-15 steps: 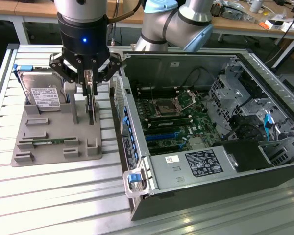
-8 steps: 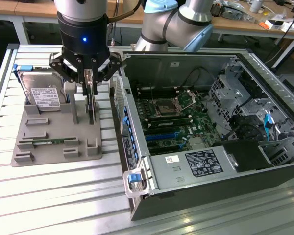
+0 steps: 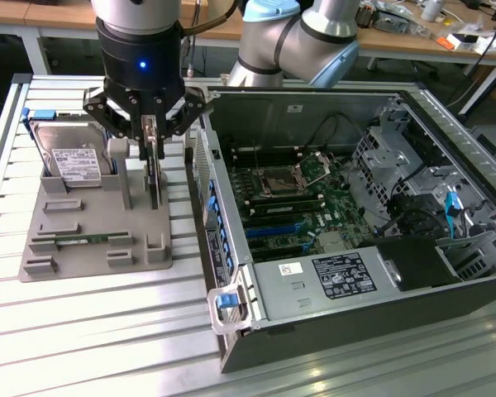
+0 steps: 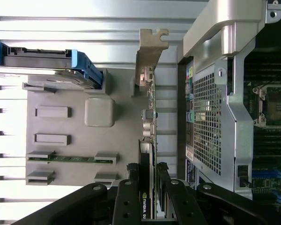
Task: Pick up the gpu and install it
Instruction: 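Pick up the gpu and move the gpu toward the slot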
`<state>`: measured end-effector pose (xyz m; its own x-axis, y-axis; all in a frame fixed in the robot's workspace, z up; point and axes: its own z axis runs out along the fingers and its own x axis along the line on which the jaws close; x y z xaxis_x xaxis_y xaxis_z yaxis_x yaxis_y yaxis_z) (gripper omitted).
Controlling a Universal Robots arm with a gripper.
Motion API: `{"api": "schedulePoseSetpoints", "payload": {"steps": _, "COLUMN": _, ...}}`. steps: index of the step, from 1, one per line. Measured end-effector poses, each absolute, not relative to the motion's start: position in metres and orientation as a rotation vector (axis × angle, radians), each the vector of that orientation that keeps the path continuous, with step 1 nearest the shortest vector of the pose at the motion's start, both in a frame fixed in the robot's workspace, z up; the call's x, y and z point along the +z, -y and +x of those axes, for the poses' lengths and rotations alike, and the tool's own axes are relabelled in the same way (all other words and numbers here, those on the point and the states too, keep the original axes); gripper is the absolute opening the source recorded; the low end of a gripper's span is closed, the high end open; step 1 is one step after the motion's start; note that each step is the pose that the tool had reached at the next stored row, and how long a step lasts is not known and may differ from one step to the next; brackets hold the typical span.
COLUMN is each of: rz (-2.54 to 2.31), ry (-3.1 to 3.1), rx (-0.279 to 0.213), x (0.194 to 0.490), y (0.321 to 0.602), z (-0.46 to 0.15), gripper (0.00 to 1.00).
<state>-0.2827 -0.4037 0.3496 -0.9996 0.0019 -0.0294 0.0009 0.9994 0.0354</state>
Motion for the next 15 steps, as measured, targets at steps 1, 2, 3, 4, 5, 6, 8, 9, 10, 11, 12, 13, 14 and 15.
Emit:
{"api": "schedulePoseSetpoints", "payload": {"steps": 1, "rz": 0.002, "ry": -3.112, "rx": 0.057, "x": 0.351, "y": 0.404, "z": -0.283, "gripper": 0.27}}
{"api": "schedulePoseSetpoints", "payload": {"steps": 2, "rz": 0.002, "ry": -3.112, "rx": 0.058, "x": 0.351, "y": 0.404, "z": -0.283, "gripper": 0.27}}
{"api": "schedulePoseSetpoints", "payload": {"steps": 3, "rz": 0.002, "ry": -3.112, "rx": 0.059, "x": 0.352, "y": 0.404, "z": -0.283, "gripper": 0.27}}
{"api": "schedulePoseSetpoints", "payload": {"steps": 4, "rz": 0.002, "ry": -3.111, "rx": 0.060, "x": 0.353, "y": 0.404, "z": -0.283, "gripper": 0.27}}
{"api": "schedulePoseSetpoints", "payload": {"steps": 5, "rz": 0.002, "ry": -3.112, "rx": 0.061, "x": 0.354, "y": 0.404, "z": -0.283, "gripper": 0.27}}
{"api": "schedulePoseSetpoints", "payload": {"steps": 6, "rz": 0.002, "ry": -3.111, "rx": 0.061, "x": 0.355, "y": 0.404, "z": -0.283, "gripper": 0.27}}
{"api": "schedulePoseSetpoints", "payload": {"steps": 8, "rz": 0.002, "ry": -3.112, "rx": 0.062, "x": 0.355, "y": 0.404, "z": -0.283, "gripper": 0.27}}
{"api": "schedulePoseSetpoints", "payload": {"steps": 9, "rz": 0.002, "ry": -3.112, "rx": 0.062, "x": 0.356, "y": 0.404, "z": -0.283, "gripper": 0.27}}
{"api": "schedulePoseSetpoints", "payload": {"steps": 10, "rz": 0.002, "ry": -3.112, "rx": 0.062, "x": 0.357, "y": 0.404, "z": -0.283, "gripper": 0.27}}
{"api": "schedulePoseSetpoints", "payload": {"steps": 11, "rz": 0.002, "ry": -3.111, "rx": 0.063, "x": 0.358, "y": 0.404, "z": -0.283, "gripper": 0.27}}
{"api": "schedulePoseSetpoints", "payload": {"steps": 12, "rz": 0.002, "ry": -3.112, "rx": 0.063, "x": 0.359, "y": 0.404, "z": -0.283, "gripper": 0.27}}
{"api": "schedulePoseSetpoints", "payload": {"steps": 13, "rz": 0.002, "ry": -3.112, "rx": 0.063, "x": 0.361, "y": 0.404, "z": -0.283, "gripper": 0.27}}
{"api": "schedulePoseSetpoints", "payload": {"steps": 14, "rz": 0.002, "ry": -3.112, "rx": 0.063, "x": 0.362, "y": 0.404, "z": -0.283, "gripper": 0.27}}
{"api": "schedulePoseSetpoints", "payload": {"steps": 15, "rz": 0.002, "ry": -3.111, "rx": 0.063, "x": 0.364, "y": 0.404, "z": -0.283, "gripper": 0.27}}
